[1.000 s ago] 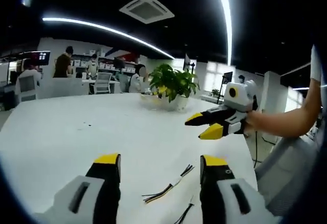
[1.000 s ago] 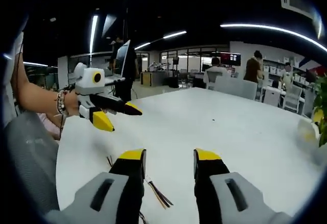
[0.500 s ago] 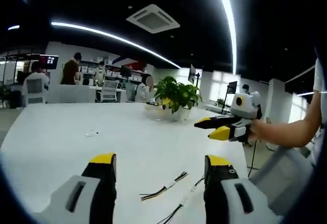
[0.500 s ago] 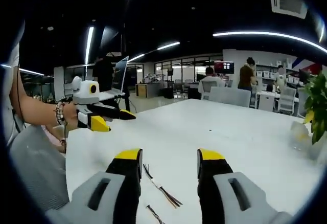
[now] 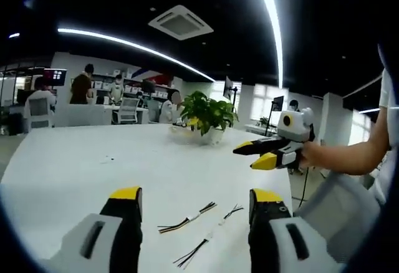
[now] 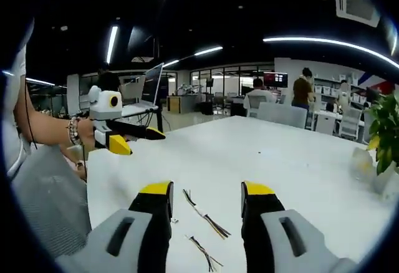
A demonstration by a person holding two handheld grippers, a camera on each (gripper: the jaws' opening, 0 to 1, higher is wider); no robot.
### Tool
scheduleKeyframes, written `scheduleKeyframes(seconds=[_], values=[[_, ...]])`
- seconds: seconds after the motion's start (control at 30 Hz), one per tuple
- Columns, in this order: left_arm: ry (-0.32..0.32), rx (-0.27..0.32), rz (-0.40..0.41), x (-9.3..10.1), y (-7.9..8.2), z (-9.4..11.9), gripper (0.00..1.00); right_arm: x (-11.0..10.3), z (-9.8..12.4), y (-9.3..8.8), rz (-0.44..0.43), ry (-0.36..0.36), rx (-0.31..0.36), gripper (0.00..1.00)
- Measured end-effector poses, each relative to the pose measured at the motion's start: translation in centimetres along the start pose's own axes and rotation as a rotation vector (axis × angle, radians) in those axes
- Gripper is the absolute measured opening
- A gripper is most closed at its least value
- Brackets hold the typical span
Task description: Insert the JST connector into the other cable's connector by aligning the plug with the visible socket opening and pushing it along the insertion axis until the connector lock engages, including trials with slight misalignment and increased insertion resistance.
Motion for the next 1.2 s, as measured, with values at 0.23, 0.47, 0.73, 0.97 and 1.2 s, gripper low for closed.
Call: scheduleKeyframes(seconds=[0.23, 0.47, 0.73, 0.97, 1.2], values=[[-0.051, -0.096, 0.062, 0.3, -3.3, -1.3, 0.66, -0.8, -0.9, -2.2, 0.024, 0.051, -0.103, 0.41], [-0.060, -0.148, -0.008, 0.8, -5.1, -2.5, 0.60, -1.5, -1.9, -3.9, 0.027, 0.110, -0.172, 0.41], [-0.033, -0.182, 0.030, 0.3, -7.1, -3.0, 0.57, -2.5, -2.5, -6.1, 0.054, 0.163, -0.274, 0.39], [-0.041, -0.248, 0.015, 0.1, -9.3, -3.3, 0.53, -3.0, -3.4, -7.7, 0.088, 0.174, -0.333, 0.32], [-0.079, -0.283, 0.004, 1.0, -10.4, -3.9, 0.48, -4.2, -4.1, -9.5, 0.138, 0.221, -0.420, 0.23]])
Point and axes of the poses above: the point that each gripper's makers call its tool centre point, and the gripper's own axes: z roughly backward along the fingers, x roughly to its right, y roughly out of its top, the point moved 6 cm from there along z, roughly backward along the fingers, and after that the axes turned 5 degrees about z, right-handed, at the moved point
